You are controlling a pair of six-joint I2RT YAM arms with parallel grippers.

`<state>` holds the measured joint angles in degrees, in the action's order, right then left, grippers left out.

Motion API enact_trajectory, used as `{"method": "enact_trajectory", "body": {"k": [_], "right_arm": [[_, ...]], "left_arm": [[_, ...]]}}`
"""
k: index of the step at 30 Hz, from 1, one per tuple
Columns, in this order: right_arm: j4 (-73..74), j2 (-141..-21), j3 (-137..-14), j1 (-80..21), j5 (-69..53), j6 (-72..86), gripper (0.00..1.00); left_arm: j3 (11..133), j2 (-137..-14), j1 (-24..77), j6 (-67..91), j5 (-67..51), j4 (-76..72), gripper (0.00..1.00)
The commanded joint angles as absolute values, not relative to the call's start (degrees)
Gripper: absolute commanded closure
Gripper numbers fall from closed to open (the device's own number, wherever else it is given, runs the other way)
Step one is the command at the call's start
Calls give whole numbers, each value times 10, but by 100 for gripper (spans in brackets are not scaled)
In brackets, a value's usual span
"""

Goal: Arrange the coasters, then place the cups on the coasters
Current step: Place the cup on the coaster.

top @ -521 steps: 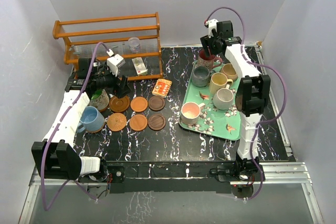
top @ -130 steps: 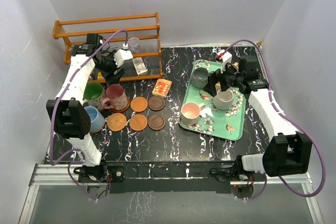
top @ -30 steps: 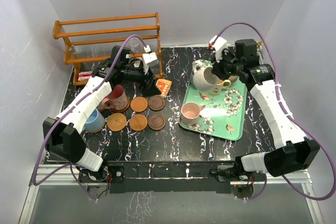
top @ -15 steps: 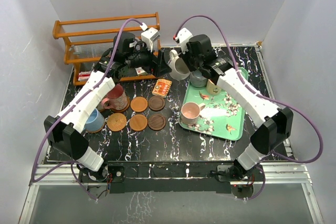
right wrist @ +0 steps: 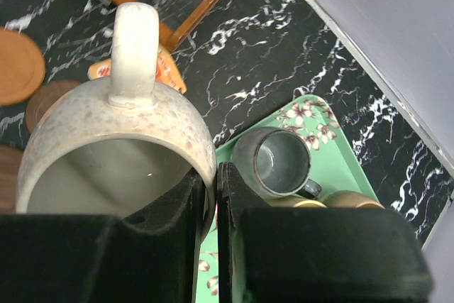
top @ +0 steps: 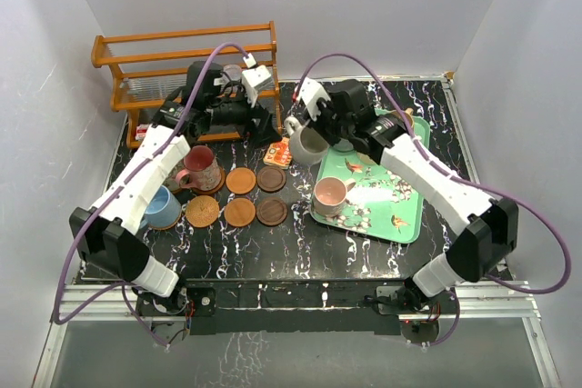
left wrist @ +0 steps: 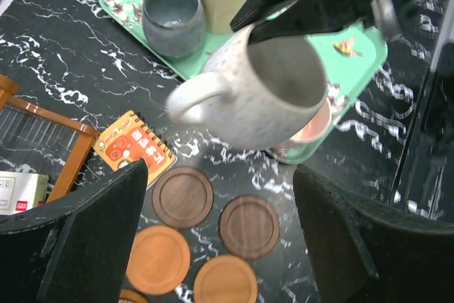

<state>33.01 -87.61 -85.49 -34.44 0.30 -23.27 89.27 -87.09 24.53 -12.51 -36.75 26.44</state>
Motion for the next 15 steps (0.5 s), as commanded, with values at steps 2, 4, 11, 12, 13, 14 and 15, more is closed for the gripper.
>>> {"method": "enact_trajectory", "body": {"k": [2, 4, 11, 12, 13, 14, 15], "right_arm": [[307, -777, -837, -345, -166, -332, 100], [335, -770, -839, -345, -218, -352, 100], [393, -775, -864, -345, -304, -389, 100], [396, -776, -866, -345, -309, -390, 100], [397, -777, -868, -345, -312, -389, 100], [397, -779, -870, -345, -315, -387, 100], [397, -781, -872, -345, -318, -386, 100]], "left_arm": [[881, -823, 212, -364, -508, 388, 21], [876, -826, 207, -425, -531, 420, 22], [878, -852, 208, -500, -645, 456, 26], [879, -855, 210, -501, -659, 456, 28], [880, -859, 213, -502, -671, 459, 29], [881, -861, 217, -503, -676, 461, 31], [879, -863, 222, -504, -680, 464, 33]]}}
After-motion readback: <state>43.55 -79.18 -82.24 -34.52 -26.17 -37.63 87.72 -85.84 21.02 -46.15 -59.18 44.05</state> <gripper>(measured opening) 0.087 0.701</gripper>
